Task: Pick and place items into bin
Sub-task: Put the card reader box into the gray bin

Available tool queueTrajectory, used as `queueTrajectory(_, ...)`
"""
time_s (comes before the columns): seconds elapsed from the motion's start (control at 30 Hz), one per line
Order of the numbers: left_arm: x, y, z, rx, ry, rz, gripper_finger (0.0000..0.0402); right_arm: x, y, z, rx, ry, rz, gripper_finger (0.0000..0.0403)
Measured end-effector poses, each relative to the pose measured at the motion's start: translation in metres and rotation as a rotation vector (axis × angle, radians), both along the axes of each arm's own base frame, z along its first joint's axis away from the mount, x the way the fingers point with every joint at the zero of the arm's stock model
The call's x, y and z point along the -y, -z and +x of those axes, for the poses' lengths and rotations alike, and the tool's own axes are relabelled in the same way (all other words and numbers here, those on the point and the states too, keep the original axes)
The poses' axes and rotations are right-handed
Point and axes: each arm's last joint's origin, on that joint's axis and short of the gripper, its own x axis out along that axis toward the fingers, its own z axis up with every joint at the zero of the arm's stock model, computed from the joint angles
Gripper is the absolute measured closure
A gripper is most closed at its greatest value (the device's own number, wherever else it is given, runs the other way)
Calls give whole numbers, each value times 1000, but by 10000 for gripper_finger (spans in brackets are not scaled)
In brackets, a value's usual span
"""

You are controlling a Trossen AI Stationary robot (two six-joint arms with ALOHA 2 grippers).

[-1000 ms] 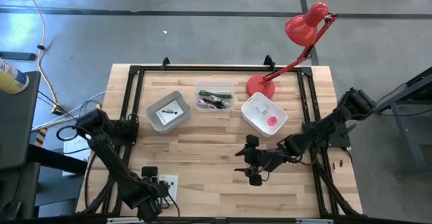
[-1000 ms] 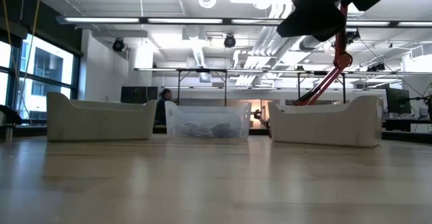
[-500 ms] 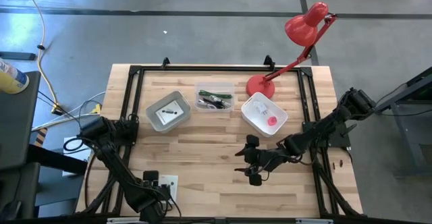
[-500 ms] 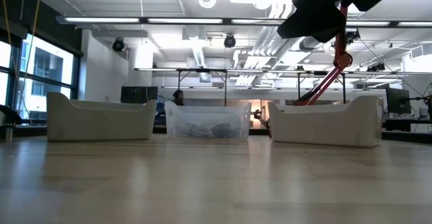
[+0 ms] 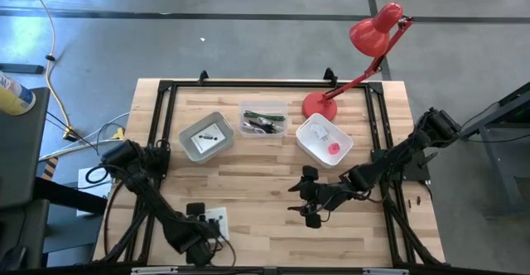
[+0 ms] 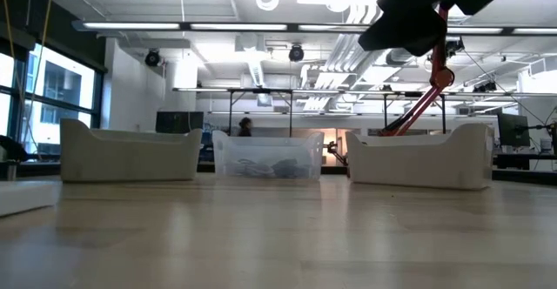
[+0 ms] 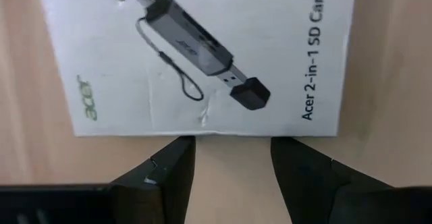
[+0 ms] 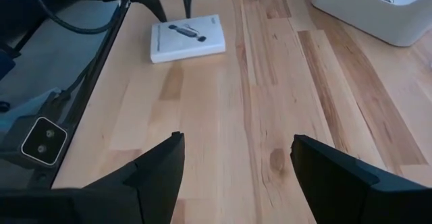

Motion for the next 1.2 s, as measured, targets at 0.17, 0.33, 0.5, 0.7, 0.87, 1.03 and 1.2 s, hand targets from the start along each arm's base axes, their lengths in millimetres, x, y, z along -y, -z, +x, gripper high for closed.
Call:
queueTrajectory(0.17, -23, 0, 19, 41, 18, 71, 222, 1, 2, -1, -25, 6, 1, 144)
queueTrajectory(0.33, -52, 0, 40, 52, 24, 113, 222, 1, 4, -3, -55, 0, 1, 144)
queueTrajectory(0.5, -79, 0, 63, 89, 69, 89, 222, 1, 7, -5, -97, -10, 12, 144)
queueTrajectory(0.7, -107, 8, 80, 55, 106, 2, 222, 1, 12, -10, -170, -28, 23, 144)
queueTrajectory(0.87, -121, 9, 88, 74, 90, -12, 222, -2, 13, -13, -186, -43, 12, 144)
queueTrajectory(1.03, -125, 9, 94, 131, 87, 4, 222, -1, 13, -12, -174, -22, -10, 144)
queueTrajectory(1.2, -125, 8, 105, 248, 76, 51, 222, 0, 13, -12, -167, -10, -21, 144)
